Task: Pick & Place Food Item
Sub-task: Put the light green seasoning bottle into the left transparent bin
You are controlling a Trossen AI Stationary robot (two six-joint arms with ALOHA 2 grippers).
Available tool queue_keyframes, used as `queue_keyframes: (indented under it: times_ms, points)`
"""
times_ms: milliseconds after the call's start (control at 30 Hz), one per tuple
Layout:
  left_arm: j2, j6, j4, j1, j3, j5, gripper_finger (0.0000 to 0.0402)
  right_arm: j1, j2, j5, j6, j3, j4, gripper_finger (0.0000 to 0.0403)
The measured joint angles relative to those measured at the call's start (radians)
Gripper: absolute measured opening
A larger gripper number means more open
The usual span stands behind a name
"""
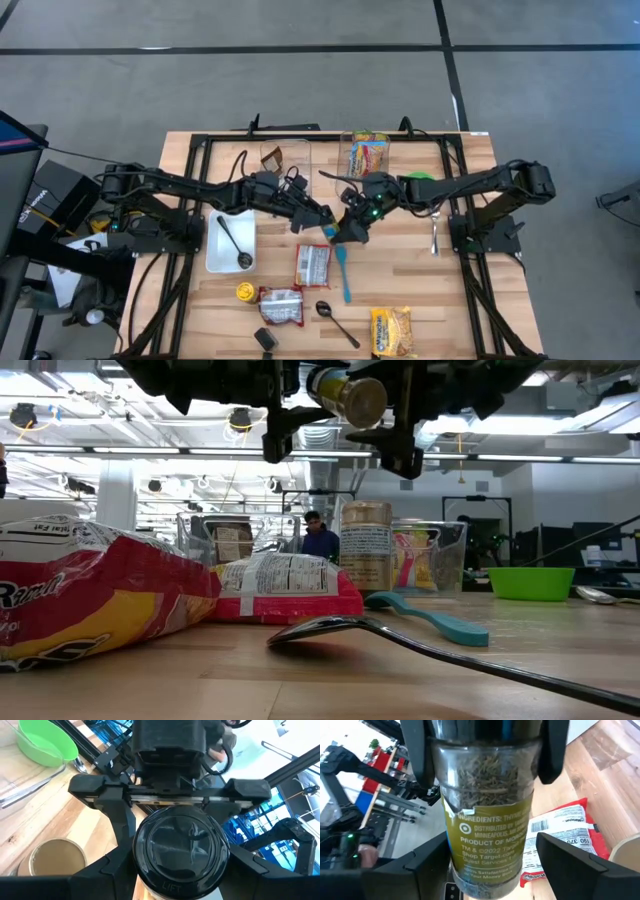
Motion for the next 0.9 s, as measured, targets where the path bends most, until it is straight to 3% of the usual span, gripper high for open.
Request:
queue_keyframes:
  times_ms: [300, 767, 900]
  points:
    - [-0.014, 0.0, -0.002, 0.015, 0.001, 0.008, 0.0209, -0.024, 0.0, -0.101, -0.006, 0.0, -0.002, 0.0282]
    - [-0.082, 0.005, -0.03, 0.027, 0.001, -0.01, 0.0208, -0.105, -0.109, -0.075, -0.081, 0.0, -0.094, 0.0282]
    - [-0.109, 0.003, -0.074, 0.022, 0.001, 0.032, 0.0209, -0.154, -0.158, -0.051, -0.105, 0.0, -0.112, 0.0282]
